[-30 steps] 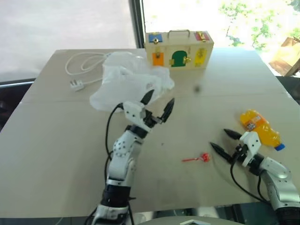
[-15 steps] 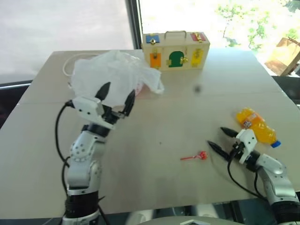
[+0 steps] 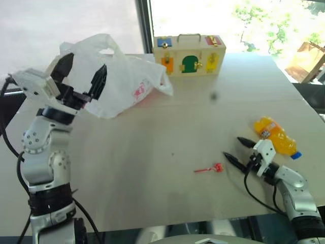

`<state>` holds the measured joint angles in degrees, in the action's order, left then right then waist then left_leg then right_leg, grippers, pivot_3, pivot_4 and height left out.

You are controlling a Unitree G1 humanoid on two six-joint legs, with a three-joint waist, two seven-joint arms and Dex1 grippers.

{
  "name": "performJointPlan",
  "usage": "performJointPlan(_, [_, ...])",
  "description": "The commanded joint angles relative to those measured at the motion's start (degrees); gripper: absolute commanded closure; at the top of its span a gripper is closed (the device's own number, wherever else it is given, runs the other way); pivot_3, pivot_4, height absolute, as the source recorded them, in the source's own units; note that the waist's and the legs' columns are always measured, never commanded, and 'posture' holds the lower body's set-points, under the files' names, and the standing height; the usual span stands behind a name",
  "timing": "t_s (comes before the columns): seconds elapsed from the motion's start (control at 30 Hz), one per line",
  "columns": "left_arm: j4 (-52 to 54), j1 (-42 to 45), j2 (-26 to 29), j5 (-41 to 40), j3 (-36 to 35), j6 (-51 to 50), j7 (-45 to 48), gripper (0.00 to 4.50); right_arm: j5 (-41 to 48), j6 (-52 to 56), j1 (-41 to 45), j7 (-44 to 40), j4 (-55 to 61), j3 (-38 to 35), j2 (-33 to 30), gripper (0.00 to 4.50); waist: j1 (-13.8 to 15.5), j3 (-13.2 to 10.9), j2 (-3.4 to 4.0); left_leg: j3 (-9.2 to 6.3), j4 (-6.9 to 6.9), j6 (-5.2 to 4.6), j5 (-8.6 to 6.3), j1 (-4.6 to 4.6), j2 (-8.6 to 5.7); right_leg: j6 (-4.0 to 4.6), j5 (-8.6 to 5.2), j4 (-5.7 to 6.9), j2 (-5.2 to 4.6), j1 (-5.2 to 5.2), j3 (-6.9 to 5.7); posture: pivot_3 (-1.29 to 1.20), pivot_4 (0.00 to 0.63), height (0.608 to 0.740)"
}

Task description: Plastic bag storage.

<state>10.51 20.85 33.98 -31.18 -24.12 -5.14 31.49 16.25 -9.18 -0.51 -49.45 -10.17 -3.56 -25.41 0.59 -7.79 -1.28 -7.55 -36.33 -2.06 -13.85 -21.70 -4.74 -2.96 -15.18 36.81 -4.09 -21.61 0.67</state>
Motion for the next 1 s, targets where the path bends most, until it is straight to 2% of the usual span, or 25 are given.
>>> performJointPlan(0.03, [0.39, 2.12, 4.39, 3.44, 2.92, 0.4, 3.5, 0.0, -2.07, 0.99, -1.8, 0.11, -3.62, 2.19, 0.65, 0.01, 0.0, -0.03, -0.01, 0.01, 0.0, 0.0, 0.0, 0.0, 0.0, 0.01, 0.0, 0.0, -0.01, 0.0, 0.02, 0.0, 0.15, 0.739])
performJointPlan(0.13, [-0.78, 1.85, 9.48, 12.18, 8.82, 3.46, 7.25, 0.0, -2.18, 0.76, -2.17, 0.52, -3.42, 2.17, 0.8, 0.01, 0.03, -0.07, 0.07, 0.03, 0.03, 0.01, -0.01, 0.01, 0.0, 0.02, 0.0, 0.0, 0.0, 0.0, 0.05, 0.0, 0.15, 0.739])
performJointPlan(0.33, [-4.13, 2.23, 15.11, 25.61, 16.72, 9.38, 9.45, 0.0, -2.23, 0.33, -2.43, 1.16, -3.37, 2.23, 0.97, 0.01, 0.01, -0.16, 0.11, 0.04, 0.06, 0.17, -0.11, 0.0, 0.03, 0.04, 0.01, 0.0, 0.03, -0.06, 0.09, 0.0, 0.15, 0.739])
performJointPlan(0.57, [-6.42, 4.57, 17.69, 30.5, 21.3, 17.09, 14.12, 0.0, -2.44, -0.13, -2.08, 1.44, -3.73, 2.34, 0.89, 0.01, 0.0, -0.22, 0.09, 0.05, 0.1, 0.18, -0.11, -0.01, 0.04, 0.04, 0.02, -0.01, 0.0, -0.09, 0.11, 0.0, 0.15, 0.739])
performJointPlan(0.7, [-7.61, 6.29, 20.33, 27.22, 20.45, 22.12, 19.63, 1.15, -2.18, -0.02, -1.79, 1.58, -3.48, 1.96, 0.72, 0.0, -0.05, -0.23, 0.1, 0.05, 0.11, 0.16, -0.1, -0.04, 0.04, 0.05, 0.02, -0.01, -0.01, -0.14, 0.12, 0.0, 0.15, 0.739])
performJointPlan(0.8, [-8.91, 7.38, 21.97, 23.94, 20.26, 25.92, 24.65, 2.48, -1.69, 0.78, -1.01, 1.74, -2.94, 1.86, 0.91, 0.0, -0.12, -0.27, 0.12, 0.06, 0.11, 0.14, -0.1, -0.05, 0.04, 0.05, 0.02, -0.01, -0.01, -0.15, 0.12, 0.0, 0.15, 0.739])
performJointPlan(0.93, [-8.92, 4.84, 27.19, 17.06, 21.3, 31.16, 37.83, 4.46, -1.63, 1.11, 0.54, 1.32, -3.56, 1.89, 0.78, 0.0, -0.62, -0.35, 0.18, 0.08, 0.11, 0.01, -0.02, -0.04, 0.05, 0.07, 0.03, -0.01, -0.02, -0.16, 0.15, 0.0, 0.15, 0.739])
performJointPlan(1.0, [-9.93, 4.22, 30.54, 15.33, 21.62, 34.13, 44.09, 4.49, -1.5, 1.0, 1.46, 0.74, -4.24, 1.91, 0.6, 0.0, -1.25, -0.42, 0.21, 0.1, 0.11, -0.01, -0.01, -0.04, 0.05, 0.08, 0.03, 0.0, -0.02, -0.17, 0.18, 0.0, 0.15, 0.739])
